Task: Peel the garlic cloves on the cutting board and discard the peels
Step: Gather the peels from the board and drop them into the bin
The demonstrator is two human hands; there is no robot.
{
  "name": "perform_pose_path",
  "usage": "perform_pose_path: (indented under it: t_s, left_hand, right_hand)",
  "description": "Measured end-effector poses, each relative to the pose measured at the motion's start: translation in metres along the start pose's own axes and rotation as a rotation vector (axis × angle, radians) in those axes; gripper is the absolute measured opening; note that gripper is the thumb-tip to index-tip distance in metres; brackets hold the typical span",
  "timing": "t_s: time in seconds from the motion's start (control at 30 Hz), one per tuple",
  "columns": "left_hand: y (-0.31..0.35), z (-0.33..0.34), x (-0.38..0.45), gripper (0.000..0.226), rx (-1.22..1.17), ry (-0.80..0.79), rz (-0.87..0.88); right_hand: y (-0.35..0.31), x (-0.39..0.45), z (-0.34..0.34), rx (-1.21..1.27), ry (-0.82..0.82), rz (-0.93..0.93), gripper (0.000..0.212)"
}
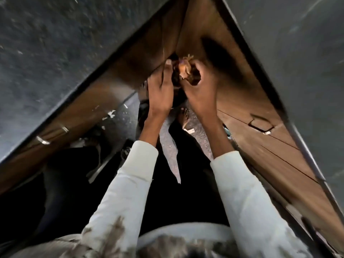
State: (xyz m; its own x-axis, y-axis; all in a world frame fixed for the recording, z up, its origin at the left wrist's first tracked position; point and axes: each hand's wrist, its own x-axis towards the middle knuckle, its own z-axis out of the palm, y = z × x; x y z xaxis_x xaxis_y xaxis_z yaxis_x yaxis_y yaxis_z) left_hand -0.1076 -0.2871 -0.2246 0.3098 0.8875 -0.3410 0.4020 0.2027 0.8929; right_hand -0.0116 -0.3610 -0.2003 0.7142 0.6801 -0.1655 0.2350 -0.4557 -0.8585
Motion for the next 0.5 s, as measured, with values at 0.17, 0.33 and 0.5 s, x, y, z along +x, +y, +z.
perform_pose_path:
  t_s: [0.17, 0.33, 0.5]
  left_hand:
    - [-0.077, 0.023, 0.016, 0.06, 0.074, 0.016, -0.239]
    - [-0.148, 0.048, 0.045, 0.062, 0.217, -0.106, -0.406]
    - [-0.224, 0.06, 0.076, 0.051, 0.259, -0.296, -0.383]
  right_hand:
    - [0.098, 0.006, 0.052, -0.138, -0.072, 0.175, 0.038]
    - [0.187, 0.025, 0.104, -0.24, -0.213, 0.248, 0.03]
    - [0.229, 0.044, 0.129, -0.308, -0.393, 0.267, 0.025]
